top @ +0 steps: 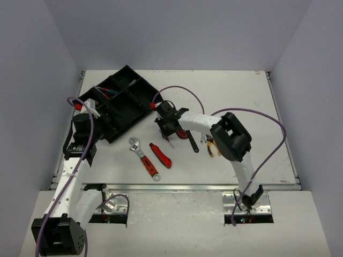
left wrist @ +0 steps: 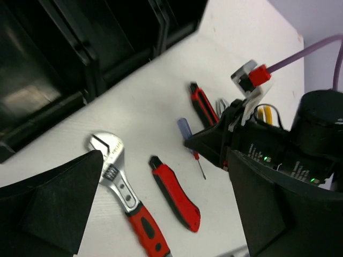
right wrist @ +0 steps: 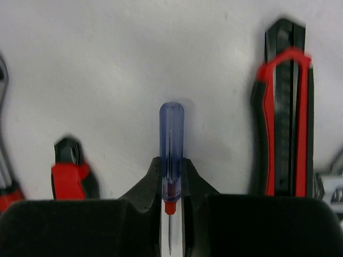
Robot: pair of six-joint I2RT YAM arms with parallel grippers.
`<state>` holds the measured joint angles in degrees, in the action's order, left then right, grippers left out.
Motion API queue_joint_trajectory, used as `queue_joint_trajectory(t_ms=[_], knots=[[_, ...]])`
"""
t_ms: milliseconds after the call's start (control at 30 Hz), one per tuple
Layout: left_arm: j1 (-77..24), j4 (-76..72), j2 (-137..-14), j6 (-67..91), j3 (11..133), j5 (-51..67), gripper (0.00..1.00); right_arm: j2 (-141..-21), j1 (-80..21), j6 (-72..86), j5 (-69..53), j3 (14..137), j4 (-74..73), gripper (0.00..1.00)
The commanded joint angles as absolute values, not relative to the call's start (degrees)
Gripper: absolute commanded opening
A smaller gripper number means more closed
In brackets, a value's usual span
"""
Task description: Sort the tools into containers
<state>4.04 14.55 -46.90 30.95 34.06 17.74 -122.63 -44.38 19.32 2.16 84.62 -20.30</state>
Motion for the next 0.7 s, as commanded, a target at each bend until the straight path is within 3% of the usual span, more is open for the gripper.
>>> queue_joint_trajectory(t_ms=[0, 133, 400, 467, 667], knots=[[-1.4, -8.0, -52.6, 40.3, 26.8, 35.3, 1.00, -105.8, -44.6, 21.7, -5.0, 74.7, -12.8, 0.00], [-9.5, -30.6, -59.1, 48.6, 23.8, 42.9, 1.00, -92.6, -44.6, 19.5, -19.3, 58.9, 5.0, 0.00], [-17.3, -40.4, -61.6, 52.0, 23.8, 40.4, 0.97, -79.8, -44.5, 17.8, -25.2, 46.7, 17.1, 0.00], [-18.4, -40.8, -61.9, 52.7, 24.2, 39.3, 0.88, -79.1, -44.5, 18.5, -26.3, 46.6, 17.7, 0.00], [-20.5, -39.8, -63.9, 52.9, 24.6, 38.5, 0.48, -75.7, -44.5, 21.1, -23.0, 45.0, 21.1, 0.00]])
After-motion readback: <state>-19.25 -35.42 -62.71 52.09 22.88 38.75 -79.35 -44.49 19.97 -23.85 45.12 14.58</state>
